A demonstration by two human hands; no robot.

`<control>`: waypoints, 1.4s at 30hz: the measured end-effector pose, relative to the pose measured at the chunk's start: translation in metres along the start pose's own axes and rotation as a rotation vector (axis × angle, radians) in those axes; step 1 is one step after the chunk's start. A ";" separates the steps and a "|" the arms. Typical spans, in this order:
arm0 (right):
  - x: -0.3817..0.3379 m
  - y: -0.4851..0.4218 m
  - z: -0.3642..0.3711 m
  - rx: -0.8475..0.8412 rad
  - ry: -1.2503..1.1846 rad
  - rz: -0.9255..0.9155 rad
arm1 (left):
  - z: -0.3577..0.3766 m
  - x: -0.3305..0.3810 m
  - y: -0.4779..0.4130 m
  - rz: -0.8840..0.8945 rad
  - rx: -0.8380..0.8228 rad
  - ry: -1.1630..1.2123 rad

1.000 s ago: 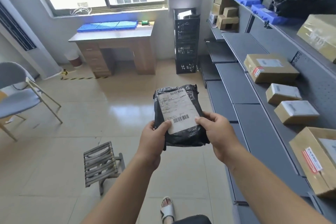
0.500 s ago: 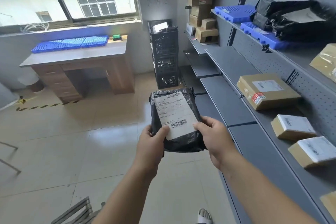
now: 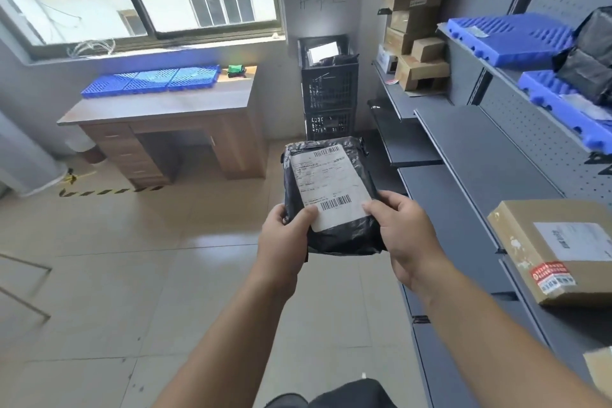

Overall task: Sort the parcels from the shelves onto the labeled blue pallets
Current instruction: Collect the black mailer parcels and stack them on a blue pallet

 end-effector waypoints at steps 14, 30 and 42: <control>-0.060 -0.213 -0.009 0.189 0.019 -0.116 | 0.009 0.081 -0.235 0.016 -0.197 -0.004; -0.144 -0.278 -0.084 0.617 0.102 -0.324 | 0.127 0.157 -0.388 0.015 -0.647 0.017; -0.210 -0.228 -0.181 0.877 0.228 -0.477 | 0.280 0.198 -0.388 0.132 -0.936 -0.008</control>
Point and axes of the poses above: each hand's wrist, its own y-axis away from the middle knuckle, its own z-axis out of the palm, x = y × z, the point moved 3 cm from there along -y, towards the middle knuckle, and after that the axes turned 14 degrees about -x, right-handed, at the moved point
